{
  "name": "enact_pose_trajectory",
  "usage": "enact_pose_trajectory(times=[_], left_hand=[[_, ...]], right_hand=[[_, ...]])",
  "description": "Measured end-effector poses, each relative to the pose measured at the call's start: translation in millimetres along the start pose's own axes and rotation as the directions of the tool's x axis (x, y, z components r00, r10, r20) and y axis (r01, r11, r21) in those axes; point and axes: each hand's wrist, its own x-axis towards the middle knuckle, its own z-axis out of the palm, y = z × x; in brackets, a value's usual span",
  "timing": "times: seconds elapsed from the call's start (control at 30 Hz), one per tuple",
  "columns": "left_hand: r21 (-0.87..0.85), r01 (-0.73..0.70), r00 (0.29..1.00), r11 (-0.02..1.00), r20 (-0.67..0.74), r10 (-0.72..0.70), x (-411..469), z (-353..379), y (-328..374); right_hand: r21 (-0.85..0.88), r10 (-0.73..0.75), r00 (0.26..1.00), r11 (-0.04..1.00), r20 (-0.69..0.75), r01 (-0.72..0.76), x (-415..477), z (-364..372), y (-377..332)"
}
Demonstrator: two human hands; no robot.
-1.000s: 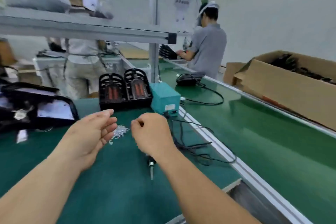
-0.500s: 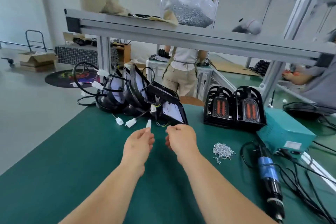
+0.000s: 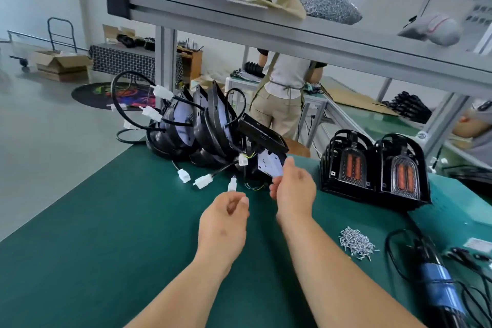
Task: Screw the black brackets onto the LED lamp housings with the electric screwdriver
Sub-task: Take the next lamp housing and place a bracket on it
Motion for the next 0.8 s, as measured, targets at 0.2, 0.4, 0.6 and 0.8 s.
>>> enact_pose_trajectory(times=[0.2, 0.4, 0.6, 0.8], left_hand=[[-0.004, -0.001, 1.0, 1.0, 0.021, 0.001, -0.6, -1.2, 0.2], [-0.027, 0.015, 0.999, 1.0, 0.029, -0.014, -0.7, -2.1, 2.7], [-0.052, 0.031, 0.999, 0.998, 0.031, -0.03, -2.6, -1.8, 4.7], [-0.101, 0.049, 0.998, 0.994, 0.045, -0.045, -4.0, -2.5, 8.6]], right_hand=[[0.078, 0.219, 0.968, 0.97, 0.125, -0.23, 29.9, 25.2, -43.3], [0.299, 0.299, 0.932, 0.888, 0.202, -0.35, 34.9, 20.7, -48.1], [0.446, 0.407, 0.887, 0.767, 0.22, -0.462, 24.2, -15.1, -54.9], [0.525, 0.435, 0.871, 0.699, 0.227, -0.486, 0.2, -52.6, -50.1]])
